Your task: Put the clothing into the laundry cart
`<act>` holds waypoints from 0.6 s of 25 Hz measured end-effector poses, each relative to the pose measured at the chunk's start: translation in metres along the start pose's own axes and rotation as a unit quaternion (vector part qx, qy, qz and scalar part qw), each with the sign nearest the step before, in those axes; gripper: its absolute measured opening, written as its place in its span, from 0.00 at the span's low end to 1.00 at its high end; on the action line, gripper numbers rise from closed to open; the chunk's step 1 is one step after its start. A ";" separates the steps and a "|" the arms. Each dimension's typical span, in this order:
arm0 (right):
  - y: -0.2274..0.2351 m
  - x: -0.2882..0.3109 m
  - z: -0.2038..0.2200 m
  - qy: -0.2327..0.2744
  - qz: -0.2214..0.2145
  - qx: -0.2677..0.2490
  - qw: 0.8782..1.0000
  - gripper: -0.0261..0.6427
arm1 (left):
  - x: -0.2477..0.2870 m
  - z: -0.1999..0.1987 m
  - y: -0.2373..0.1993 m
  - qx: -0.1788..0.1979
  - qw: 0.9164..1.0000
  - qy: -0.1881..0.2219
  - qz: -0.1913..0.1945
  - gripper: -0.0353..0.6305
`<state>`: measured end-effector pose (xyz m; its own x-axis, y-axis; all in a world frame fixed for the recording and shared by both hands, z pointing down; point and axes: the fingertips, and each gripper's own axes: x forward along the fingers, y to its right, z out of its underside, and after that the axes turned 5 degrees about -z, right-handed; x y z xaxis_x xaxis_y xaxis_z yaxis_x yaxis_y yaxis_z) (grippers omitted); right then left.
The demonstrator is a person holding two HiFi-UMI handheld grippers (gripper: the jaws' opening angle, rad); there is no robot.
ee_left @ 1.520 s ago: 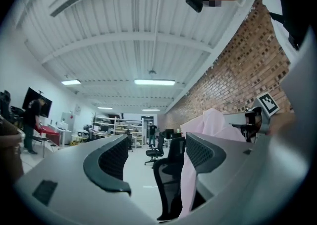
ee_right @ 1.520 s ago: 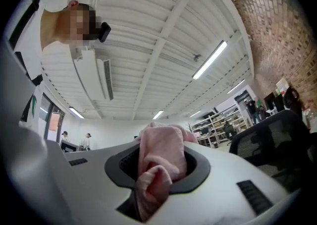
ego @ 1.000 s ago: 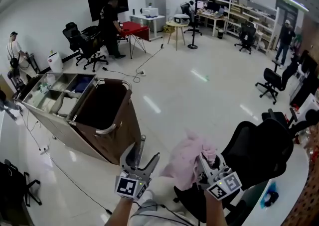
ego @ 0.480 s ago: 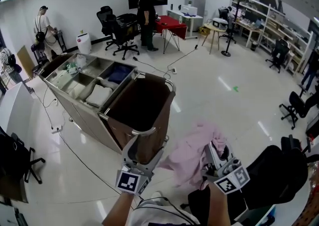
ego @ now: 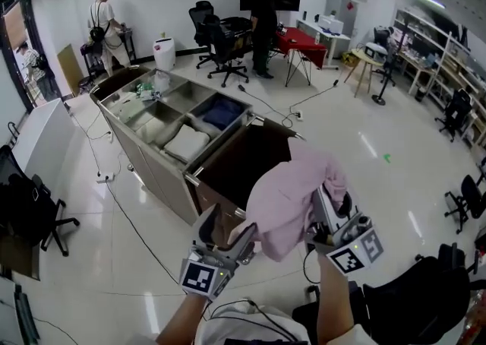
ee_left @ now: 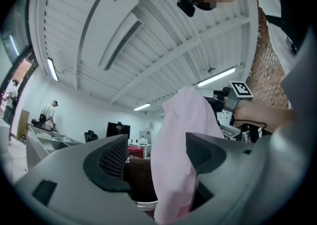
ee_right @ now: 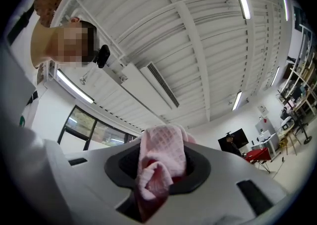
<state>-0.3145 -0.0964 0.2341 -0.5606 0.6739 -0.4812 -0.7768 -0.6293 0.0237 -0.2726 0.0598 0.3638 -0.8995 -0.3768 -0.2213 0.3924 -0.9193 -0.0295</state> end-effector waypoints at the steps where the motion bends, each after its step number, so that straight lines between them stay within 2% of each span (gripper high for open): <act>1: 0.003 0.012 0.006 -0.002 -0.007 0.004 1.000 0.23 | 0.000 0.002 -0.008 0.010 1.000 0.000 -0.010 0.60; 6: 0.033 0.058 0.036 -0.026 -0.032 -0.001 0.999 0.23 | 0.012 0.013 -0.036 0.053 0.997 0.003 -0.057 0.60; 10: 0.071 0.091 0.077 -0.058 -0.052 0.026 0.997 0.23 | 0.031 0.016 -0.058 0.058 0.992 0.009 -0.109 0.60; 15: 0.103 0.120 0.131 -0.110 -0.089 0.071 0.987 0.23 | 0.058 0.017 -0.070 0.058 0.984 0.012 -0.166 0.60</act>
<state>-0.4992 -0.0300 0.2938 -0.4475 0.8469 -0.2872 -0.8926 -0.4428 0.0850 -0.3554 0.1005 0.3699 -0.9689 -0.0524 -0.2419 0.0524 -0.9986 0.0066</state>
